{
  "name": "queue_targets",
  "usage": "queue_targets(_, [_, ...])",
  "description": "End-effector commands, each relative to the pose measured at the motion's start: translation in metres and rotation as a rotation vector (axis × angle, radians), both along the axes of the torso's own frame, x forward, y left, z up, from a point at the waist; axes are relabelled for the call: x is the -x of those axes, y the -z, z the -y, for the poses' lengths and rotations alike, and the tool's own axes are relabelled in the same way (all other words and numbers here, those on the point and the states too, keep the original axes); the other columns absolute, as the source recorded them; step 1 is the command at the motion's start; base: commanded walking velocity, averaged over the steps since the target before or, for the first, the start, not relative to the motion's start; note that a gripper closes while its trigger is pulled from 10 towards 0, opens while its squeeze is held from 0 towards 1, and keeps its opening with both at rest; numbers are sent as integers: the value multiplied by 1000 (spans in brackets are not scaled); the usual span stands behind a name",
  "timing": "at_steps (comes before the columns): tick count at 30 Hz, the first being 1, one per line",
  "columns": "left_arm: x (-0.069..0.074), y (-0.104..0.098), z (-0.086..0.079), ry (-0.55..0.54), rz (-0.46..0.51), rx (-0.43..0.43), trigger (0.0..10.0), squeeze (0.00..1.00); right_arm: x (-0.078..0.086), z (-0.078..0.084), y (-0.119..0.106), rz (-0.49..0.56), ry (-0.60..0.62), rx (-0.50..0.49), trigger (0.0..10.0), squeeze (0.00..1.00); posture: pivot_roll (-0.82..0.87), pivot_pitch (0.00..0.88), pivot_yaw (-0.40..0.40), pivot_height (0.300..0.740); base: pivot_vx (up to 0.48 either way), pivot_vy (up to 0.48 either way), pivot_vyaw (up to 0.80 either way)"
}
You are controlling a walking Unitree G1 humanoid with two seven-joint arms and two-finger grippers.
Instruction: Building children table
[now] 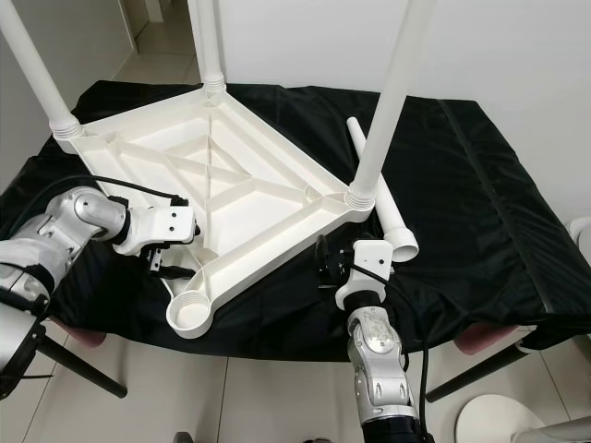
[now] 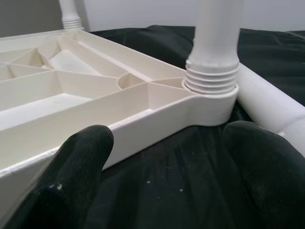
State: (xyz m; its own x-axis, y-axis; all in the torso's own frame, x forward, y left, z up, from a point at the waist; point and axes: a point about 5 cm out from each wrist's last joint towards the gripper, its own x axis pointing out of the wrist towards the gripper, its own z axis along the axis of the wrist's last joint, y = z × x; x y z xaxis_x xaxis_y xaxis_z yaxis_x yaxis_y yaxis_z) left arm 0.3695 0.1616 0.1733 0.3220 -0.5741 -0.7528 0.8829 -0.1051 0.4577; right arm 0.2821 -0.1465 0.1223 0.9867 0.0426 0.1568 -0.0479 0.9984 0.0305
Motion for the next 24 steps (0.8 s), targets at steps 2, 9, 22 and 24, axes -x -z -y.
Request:
queue_targets(2, [2, 6, 0, 21, -34, -47, 10000, 0, 2, 0, 2, -11, 3, 2, 10000, 0, -31, 96, 46, 740, 0, 0, 0])
queue_targets(9, [5, 9, 5, 63, -97, -43, 4196, 0, 2, 0, 1, -10, 7, 4, 10000, 0, -36, 95, 45, 740, 0, 0, 0])
queue_targets(22, [9, 9, 11, 124, -202, 3, 0, 0, -1, -1, -1, -8, -3, 15, 10000, 0, -35, 93, 43, 740, 0, 0, 0])
queue_targets(24, [11, 12, 11, 130, -215, 7, 0, 0, 0, -1, -1, -9, -2, 13, 10000, 0, -36, 93, 45, 740, 0, 0, 0])
